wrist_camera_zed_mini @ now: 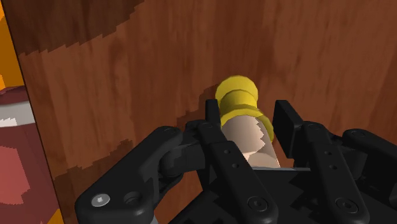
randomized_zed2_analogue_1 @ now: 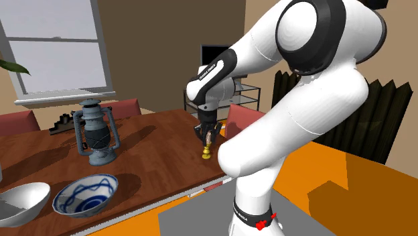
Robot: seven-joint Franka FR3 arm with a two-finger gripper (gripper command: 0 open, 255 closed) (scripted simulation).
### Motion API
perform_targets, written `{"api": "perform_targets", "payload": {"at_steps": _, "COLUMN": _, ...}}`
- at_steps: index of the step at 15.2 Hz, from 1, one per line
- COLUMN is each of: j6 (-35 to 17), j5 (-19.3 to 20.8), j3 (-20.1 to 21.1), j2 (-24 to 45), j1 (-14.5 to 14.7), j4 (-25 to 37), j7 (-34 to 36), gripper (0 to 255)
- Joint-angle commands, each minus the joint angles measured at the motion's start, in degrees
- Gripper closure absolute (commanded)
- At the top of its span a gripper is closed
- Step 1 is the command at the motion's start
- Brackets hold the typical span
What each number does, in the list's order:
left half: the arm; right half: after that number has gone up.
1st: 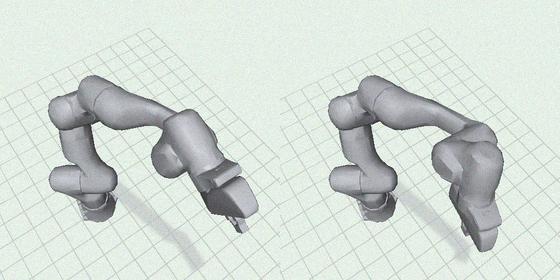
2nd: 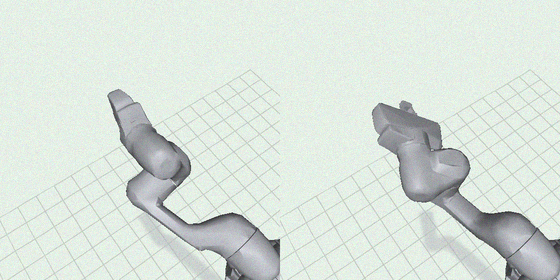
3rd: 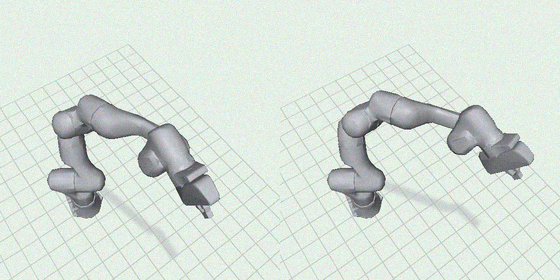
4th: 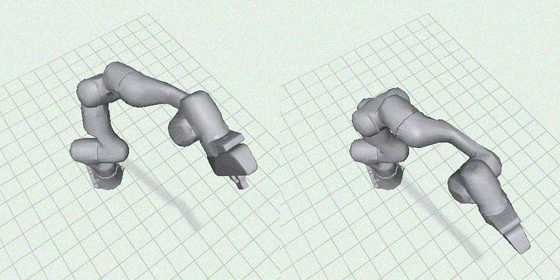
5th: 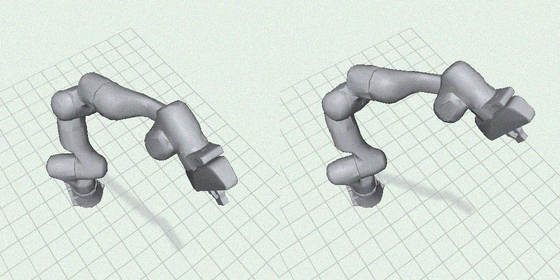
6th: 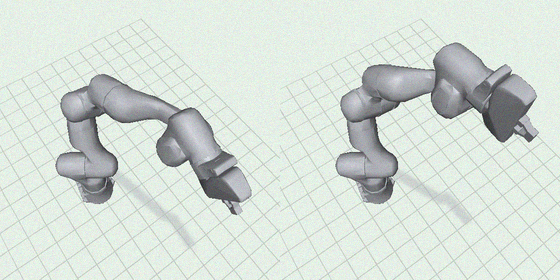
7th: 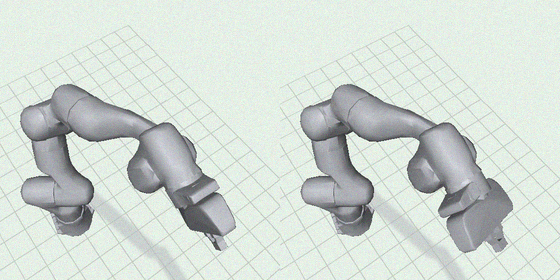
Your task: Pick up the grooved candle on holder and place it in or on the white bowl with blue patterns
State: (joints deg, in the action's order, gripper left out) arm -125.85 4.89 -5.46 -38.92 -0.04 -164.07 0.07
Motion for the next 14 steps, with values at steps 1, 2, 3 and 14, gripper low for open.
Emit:
{"api": "perform_targets", "payload": {"at_steps": 1, "j6": 2.03, "j5": -0.07, "j3": 0.05, "j2": -1.06, "j1": -0.01, "j4": 0.94, "j7": -0.09, "gripper": 255}}
{"api": "perform_targets", "payload": {"at_steps": 2, "j6": 3.03, "j5": -0.12, "j3": 0.11, "j2": -1.54, "j1": 0.0, "j4": 1.47, "j7": -0.1, "gripper": 255}}
{"api": "perform_targets", "payload": {"at_steps": 3, "j6": 4.02, "j5": -0.17, "j3": 0.16, "j2": -1.98, "j1": 0.02, "j4": 2.01, "j7": -0.12, "gripper": 255}}
{"api": "perform_targets", "payload": {"at_steps": 14, "j6": 14.11, "j5": -0.73, "j3": 0.7, "j2": -5.34, "j1": 0.22, "j4": 8.75, "j7": -0.26, "gripper": 255}}
